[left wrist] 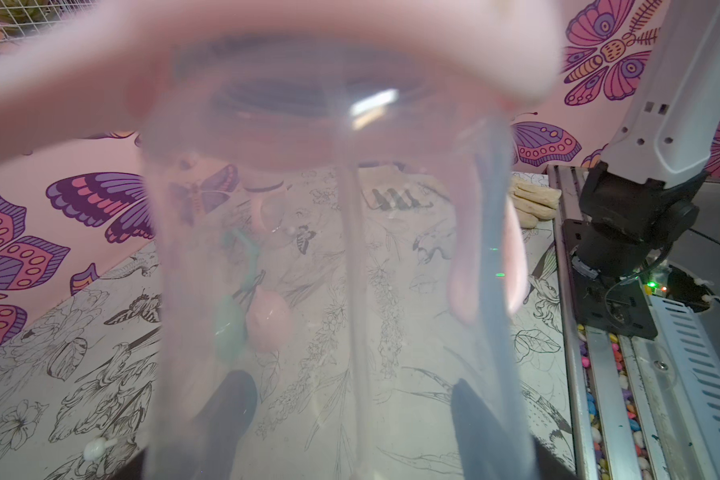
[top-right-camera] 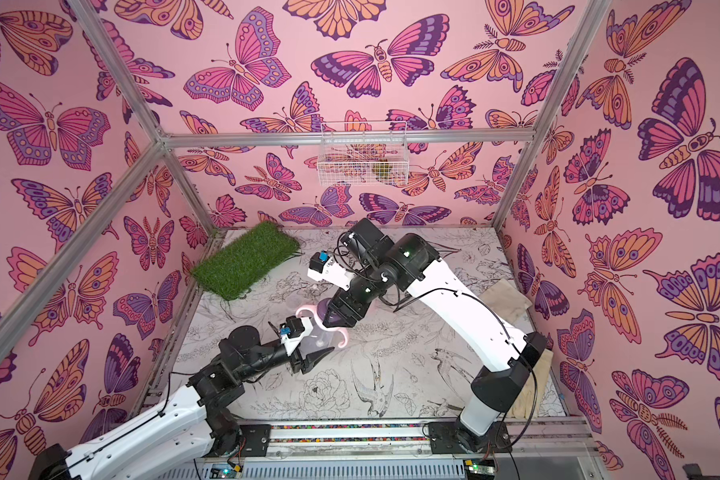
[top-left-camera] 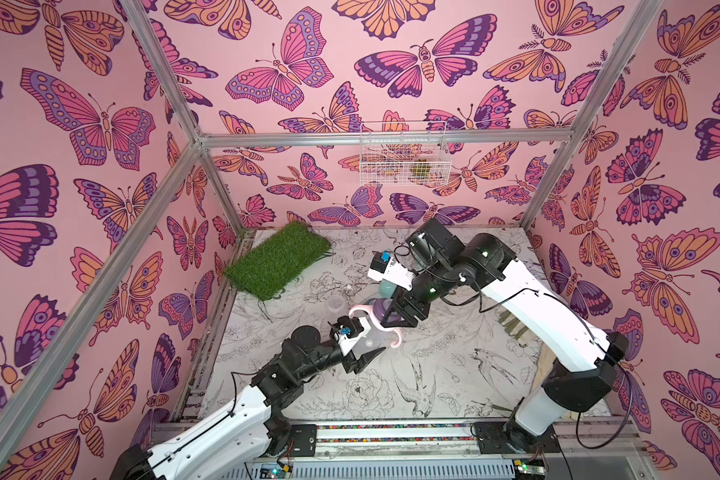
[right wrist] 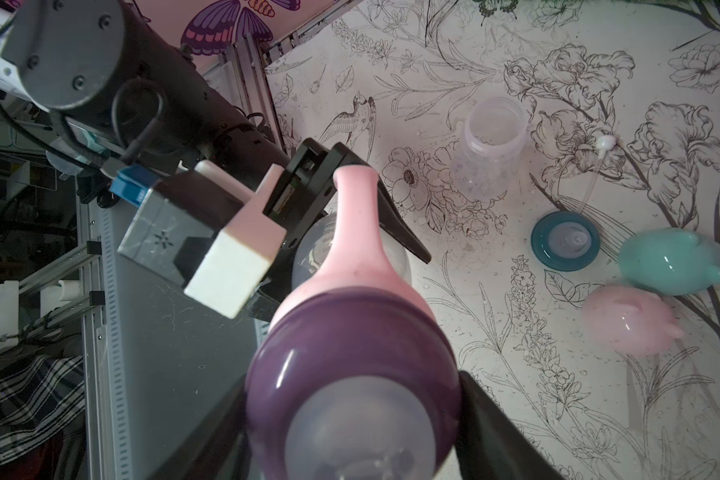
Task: Assemble the baby bottles
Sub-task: Close the nipple on the baby bottle.
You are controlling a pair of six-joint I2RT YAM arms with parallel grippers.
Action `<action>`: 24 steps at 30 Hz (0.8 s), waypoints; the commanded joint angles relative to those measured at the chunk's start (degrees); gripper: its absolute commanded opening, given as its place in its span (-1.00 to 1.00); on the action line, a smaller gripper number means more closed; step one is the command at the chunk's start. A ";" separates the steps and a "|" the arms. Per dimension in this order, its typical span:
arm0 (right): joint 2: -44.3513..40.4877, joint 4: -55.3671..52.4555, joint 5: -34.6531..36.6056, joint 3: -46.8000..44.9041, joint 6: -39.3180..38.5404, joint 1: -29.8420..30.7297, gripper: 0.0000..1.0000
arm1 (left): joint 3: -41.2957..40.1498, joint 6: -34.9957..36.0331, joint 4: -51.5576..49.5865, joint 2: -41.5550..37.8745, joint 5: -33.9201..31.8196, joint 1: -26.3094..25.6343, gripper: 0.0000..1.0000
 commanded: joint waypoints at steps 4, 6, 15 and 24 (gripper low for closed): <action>1.27 2.42 -2.55 -1.90 5.04 0.68 -0.59 | 1.95 1.78 4.65 -1.29 -4.78 -0.33 -1.00; 0.94 3.57 -1.90 -2.35 6.60 0.64 -0.60 | 1.95 1.95 4.65 -1.51 -6.14 -0.33 -1.00; 1.64 11.36 2.44 -3.05 20.36 0.68 -0.66 | 1.85 6.38 4.92 -2.01 -12.76 -1.09 -1.00; 1.55 27.29 8.85 -10.96 42.57 1.73 -0.95 | 3.33 17.52 8.92 1.68 -28.36 -4.86 -1.00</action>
